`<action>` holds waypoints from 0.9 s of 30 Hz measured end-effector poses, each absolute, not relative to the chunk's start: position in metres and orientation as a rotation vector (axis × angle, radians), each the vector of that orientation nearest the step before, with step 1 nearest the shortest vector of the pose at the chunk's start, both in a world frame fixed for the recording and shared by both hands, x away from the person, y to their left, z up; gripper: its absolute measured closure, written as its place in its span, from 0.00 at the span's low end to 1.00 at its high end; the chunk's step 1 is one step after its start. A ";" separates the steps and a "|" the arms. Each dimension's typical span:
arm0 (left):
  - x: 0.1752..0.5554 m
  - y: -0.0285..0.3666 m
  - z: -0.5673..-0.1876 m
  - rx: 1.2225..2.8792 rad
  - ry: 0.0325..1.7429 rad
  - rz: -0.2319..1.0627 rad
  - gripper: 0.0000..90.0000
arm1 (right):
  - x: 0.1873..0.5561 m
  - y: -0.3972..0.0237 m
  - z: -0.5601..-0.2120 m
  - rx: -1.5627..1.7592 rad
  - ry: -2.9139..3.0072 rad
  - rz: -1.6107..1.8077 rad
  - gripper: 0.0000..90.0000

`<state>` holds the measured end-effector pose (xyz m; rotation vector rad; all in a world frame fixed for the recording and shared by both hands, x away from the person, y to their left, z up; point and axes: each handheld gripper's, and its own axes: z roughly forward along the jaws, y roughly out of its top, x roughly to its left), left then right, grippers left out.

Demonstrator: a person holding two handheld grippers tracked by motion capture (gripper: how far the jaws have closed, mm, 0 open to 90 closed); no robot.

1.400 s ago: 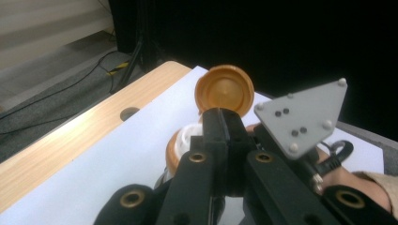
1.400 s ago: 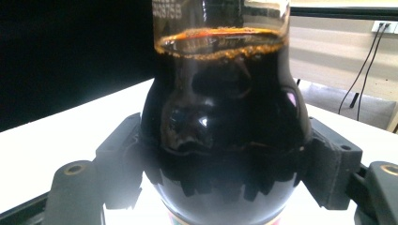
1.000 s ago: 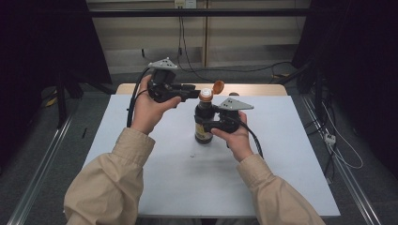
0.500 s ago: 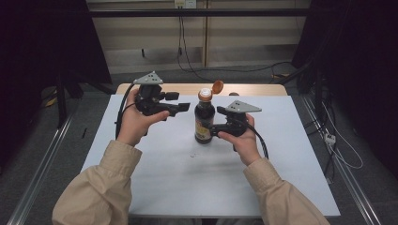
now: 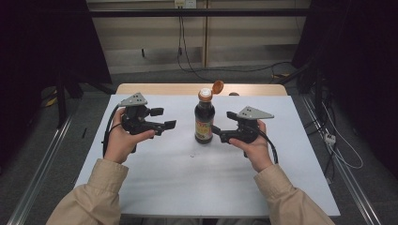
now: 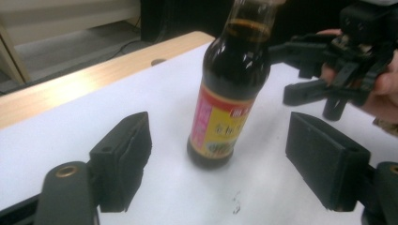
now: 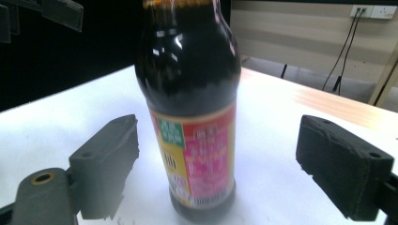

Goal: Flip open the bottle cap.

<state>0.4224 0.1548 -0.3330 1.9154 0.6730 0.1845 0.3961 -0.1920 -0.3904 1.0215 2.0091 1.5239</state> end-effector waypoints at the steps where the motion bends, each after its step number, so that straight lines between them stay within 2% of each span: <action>1: 0.421 0.156 -0.336 1.910 0.674 0.178 0.24 | 0.394 -0.194 -0.391 1.020 2.008 1.514 0.15; 27: 0.392 0.187 -0.387 1.918 0.700 0.159 0.13 | 0.357 -0.226 -0.411 1.035 2.034 1.454 0.13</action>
